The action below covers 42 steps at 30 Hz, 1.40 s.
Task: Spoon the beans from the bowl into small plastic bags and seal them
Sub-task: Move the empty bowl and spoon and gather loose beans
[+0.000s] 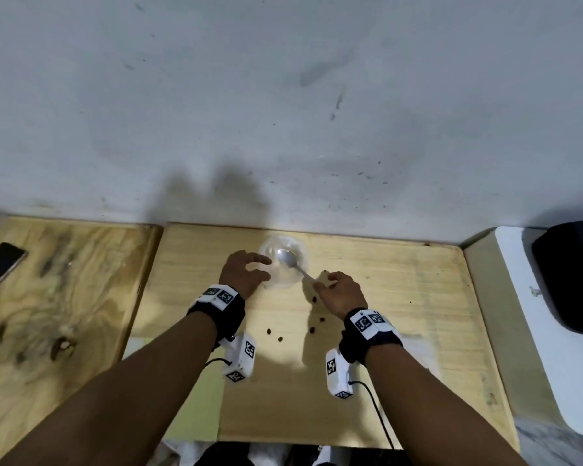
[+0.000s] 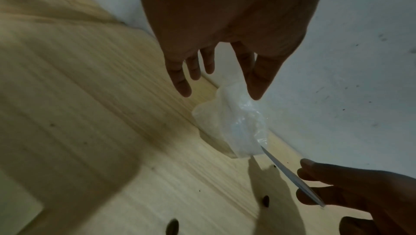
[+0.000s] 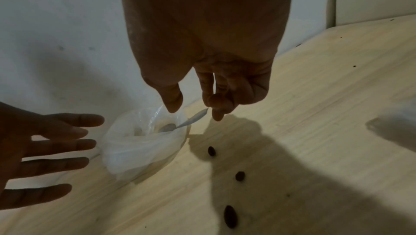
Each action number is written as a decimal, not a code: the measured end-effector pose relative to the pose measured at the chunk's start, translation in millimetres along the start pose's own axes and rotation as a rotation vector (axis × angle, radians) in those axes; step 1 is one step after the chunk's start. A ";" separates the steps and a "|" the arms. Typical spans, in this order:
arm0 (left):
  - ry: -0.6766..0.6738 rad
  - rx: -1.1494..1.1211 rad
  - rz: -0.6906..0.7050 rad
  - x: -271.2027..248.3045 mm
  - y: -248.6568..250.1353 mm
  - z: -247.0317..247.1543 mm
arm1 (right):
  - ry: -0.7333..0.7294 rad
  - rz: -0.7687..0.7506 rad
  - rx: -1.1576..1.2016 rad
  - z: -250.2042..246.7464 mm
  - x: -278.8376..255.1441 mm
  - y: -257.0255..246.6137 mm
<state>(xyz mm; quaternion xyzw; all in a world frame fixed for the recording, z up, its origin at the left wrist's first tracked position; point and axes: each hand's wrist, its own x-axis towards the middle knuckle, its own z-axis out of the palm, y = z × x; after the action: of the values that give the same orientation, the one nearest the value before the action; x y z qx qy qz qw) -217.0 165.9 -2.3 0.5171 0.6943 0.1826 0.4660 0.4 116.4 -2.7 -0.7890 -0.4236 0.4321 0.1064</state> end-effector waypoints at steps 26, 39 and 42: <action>-0.057 -0.043 -0.077 24.9 -11.8 13.7 | 0.310 0.159 0.534 -11.0 0.2 58.5; 0.043 -0.076 -0.054 7.9 -38.7 -8.0 | 0.262 0.175 0.161 6.3 10.4 66.3; 0.052 -0.099 -0.058 5.7 -46.4 -12.4 | 0.285 0.103 0.130 6.7 8.6 60.1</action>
<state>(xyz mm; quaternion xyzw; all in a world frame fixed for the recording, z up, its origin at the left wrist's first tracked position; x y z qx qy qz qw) -253.0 155.3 -32.8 0.4679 0.7112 0.2166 0.4779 32.2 84.4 -43.9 -0.8546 -0.3342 0.3471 0.1937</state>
